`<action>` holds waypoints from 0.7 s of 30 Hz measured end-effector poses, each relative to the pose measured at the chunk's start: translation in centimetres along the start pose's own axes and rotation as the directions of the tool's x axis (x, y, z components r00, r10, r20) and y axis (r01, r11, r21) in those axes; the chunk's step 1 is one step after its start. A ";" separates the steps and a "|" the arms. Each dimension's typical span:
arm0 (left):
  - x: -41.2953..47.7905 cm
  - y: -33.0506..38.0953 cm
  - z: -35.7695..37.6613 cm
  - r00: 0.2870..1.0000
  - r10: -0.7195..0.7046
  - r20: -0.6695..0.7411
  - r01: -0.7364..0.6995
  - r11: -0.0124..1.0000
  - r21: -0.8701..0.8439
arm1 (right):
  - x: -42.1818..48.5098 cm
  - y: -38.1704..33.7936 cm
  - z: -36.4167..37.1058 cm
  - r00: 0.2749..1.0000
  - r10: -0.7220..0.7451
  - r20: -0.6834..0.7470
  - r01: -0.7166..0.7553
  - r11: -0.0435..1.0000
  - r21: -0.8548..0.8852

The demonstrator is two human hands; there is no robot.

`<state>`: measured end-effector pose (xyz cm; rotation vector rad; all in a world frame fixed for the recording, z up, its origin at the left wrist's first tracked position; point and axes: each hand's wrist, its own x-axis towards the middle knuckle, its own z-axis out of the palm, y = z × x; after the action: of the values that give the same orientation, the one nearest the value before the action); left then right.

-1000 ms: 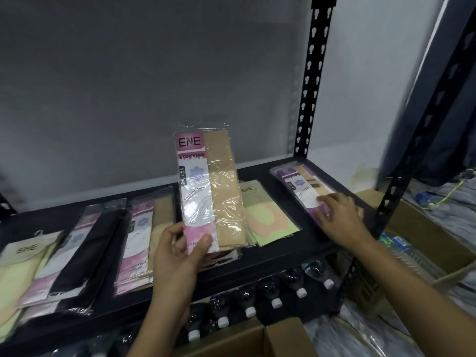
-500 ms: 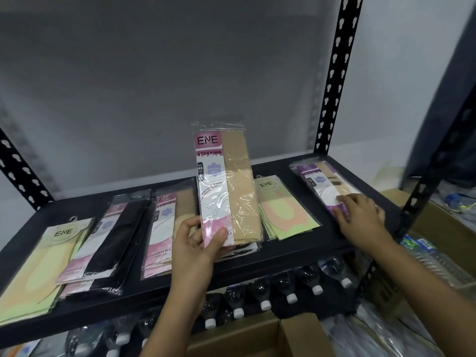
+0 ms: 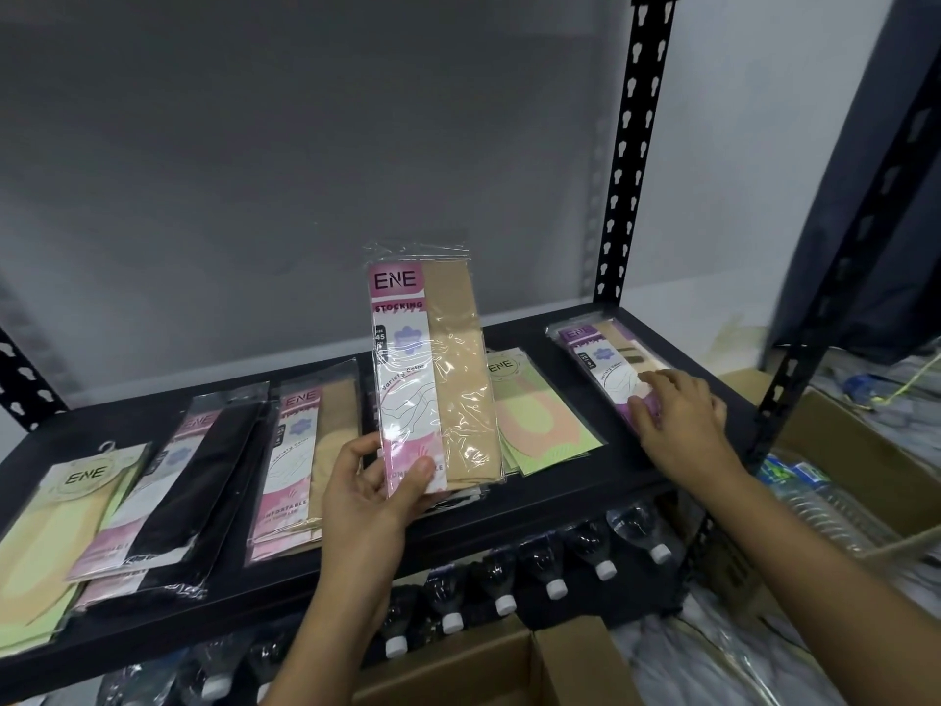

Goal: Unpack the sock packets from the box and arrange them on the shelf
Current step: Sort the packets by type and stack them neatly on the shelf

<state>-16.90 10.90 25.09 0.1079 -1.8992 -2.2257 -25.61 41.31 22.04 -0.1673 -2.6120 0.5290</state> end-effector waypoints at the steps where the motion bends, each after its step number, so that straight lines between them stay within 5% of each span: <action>1: 0.0 0.0 0.0 1.000 0.001 0.001 -0.001 1.000 0.000 | 0.0 -0.2 -0.1 1.000 -0.009 -0.010 0.009 1.000 0.019; 12: 0.2 -0.4 -0.2 1.000 -0.013 0.003 0.013 1.000 -0.019 | -0.6 -2.8 -0.8 0.993 -0.089 -0.081 0.112 0.931 0.348; 21: -0.3 0.4 -2.0 1.000 0.003 -0.018 -0.004 0.998 -0.065 | -2.4 -8.4 -0.6 0.987 -0.155 0.034 0.099 0.771 0.629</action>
<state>-16.15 9.02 25.10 0.1134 -1.8142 -2.2742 -23.44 33.32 24.80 0.2567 -2.3444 1.3411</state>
